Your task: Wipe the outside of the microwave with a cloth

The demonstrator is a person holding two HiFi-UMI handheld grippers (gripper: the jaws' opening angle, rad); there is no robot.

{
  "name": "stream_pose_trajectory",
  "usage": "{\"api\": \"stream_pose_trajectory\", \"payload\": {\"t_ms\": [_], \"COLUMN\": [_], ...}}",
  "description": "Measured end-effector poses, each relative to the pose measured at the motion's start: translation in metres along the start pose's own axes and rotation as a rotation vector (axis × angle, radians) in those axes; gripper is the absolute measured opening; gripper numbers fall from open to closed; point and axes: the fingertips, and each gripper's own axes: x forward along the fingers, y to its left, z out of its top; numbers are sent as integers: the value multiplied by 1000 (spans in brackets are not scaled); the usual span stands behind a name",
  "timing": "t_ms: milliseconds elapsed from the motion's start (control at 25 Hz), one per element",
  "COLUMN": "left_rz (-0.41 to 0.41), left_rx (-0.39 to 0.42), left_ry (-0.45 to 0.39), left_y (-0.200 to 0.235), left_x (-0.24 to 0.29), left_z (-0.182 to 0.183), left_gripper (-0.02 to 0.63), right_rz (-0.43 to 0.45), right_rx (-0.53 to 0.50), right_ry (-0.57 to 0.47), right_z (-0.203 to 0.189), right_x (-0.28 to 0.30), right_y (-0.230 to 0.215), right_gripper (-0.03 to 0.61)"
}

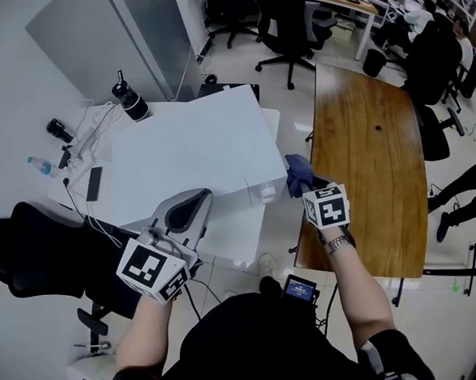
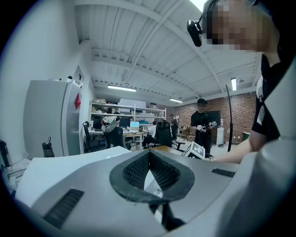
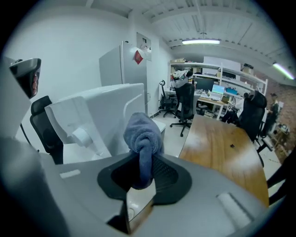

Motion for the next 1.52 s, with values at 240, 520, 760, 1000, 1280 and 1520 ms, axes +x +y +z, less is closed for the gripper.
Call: {"api": "stream_pose_trajectory", "payload": {"t_ms": [240,520,760,1000,1280,1520], "left_rz": [-3,27,85,184,294,390], "left_rx": [-20,-51,-69,-87,-103,-107], "left_ry": [-33,-60,-66,-59,-57,-62], "left_y": [-4,2,12,33,60,80], "left_x": [-39,-88,-137,-197,-262,-310], "left_z": [-5,-14,-25,-42,-57,-65], "left_gripper": [5,5,5,5,5,5], "right_rz": [-48,-38,61,194,350,445], "right_rx": [4,-24,-100,-188,-302,-404], "right_ry": [-38,-76,-107,-161,-201,-222], "right_z": [-9,-12,-5,10,21,28], "right_x": [-53,-94,-103,-94,-72,-47], "right_y": [19,70,146,235,339,412], "right_gripper": [72,73,74,74,74,74]}}
